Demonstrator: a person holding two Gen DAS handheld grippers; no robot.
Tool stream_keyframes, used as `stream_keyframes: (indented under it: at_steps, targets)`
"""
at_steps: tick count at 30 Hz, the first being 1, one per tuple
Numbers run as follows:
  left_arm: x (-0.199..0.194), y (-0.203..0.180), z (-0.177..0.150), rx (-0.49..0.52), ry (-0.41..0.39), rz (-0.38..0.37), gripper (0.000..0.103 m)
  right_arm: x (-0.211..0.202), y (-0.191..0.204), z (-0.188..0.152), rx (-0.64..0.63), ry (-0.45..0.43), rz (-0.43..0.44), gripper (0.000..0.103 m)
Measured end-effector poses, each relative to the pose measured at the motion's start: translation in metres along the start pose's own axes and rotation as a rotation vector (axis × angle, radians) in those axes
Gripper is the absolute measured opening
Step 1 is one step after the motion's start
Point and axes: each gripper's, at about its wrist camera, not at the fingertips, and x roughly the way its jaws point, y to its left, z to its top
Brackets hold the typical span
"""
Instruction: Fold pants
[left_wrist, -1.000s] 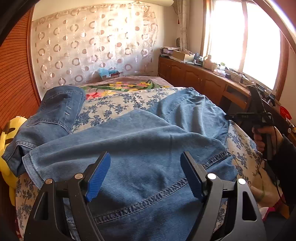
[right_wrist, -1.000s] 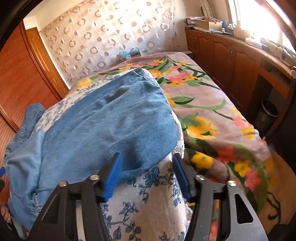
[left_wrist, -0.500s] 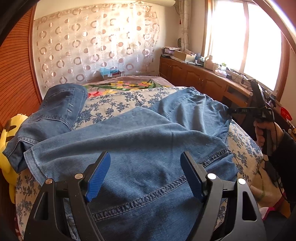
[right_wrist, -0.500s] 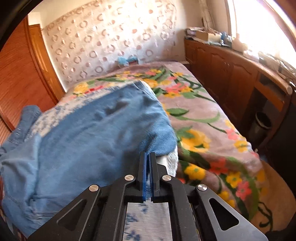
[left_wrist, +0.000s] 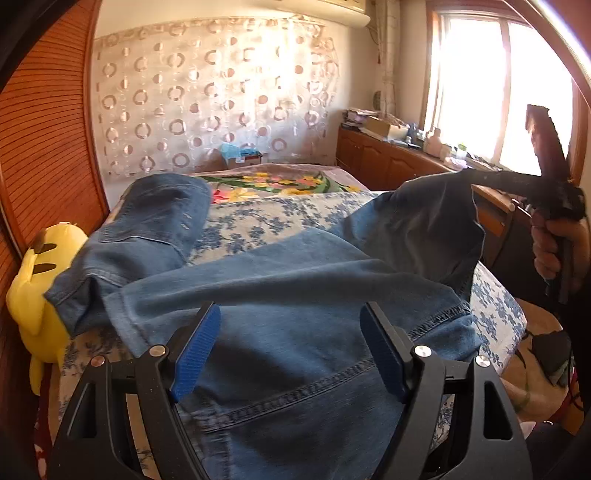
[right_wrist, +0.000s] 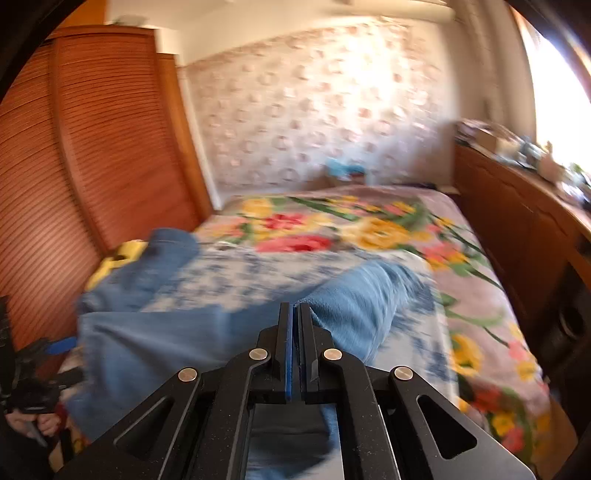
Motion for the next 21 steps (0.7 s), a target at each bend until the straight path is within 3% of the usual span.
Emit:
stream_keyframes:
  at_steps: [7,12,14,16,21]
  targets:
    - [-0.009,0.012,0.003,-0.024,-0.022,0.017,0.079,-0.016,0.054,-0.007,-0.059,0.037,0.24,0.002]
    - [-0.003,0.01,0.002,-0.022,-0.013,0.007,0.079,-0.012,0.047,-0.017,-0.101,0.08,0.216,0.012]
    - [0.001,0.006,0.001,-0.019,-0.004,-0.003,0.079,-0.011,0.039,-0.017,-0.098,0.08,0.179,0.029]
    - [0.006,0.001,0.001,-0.01,0.005,-0.014,0.079,-0.009,0.034,-0.016,-0.085,0.083,0.159,0.039]
    - [0.025,-0.019,0.004,0.029,0.035,-0.056,0.079,0.0,0.025,-0.024,-0.077,0.103,0.05,0.04]
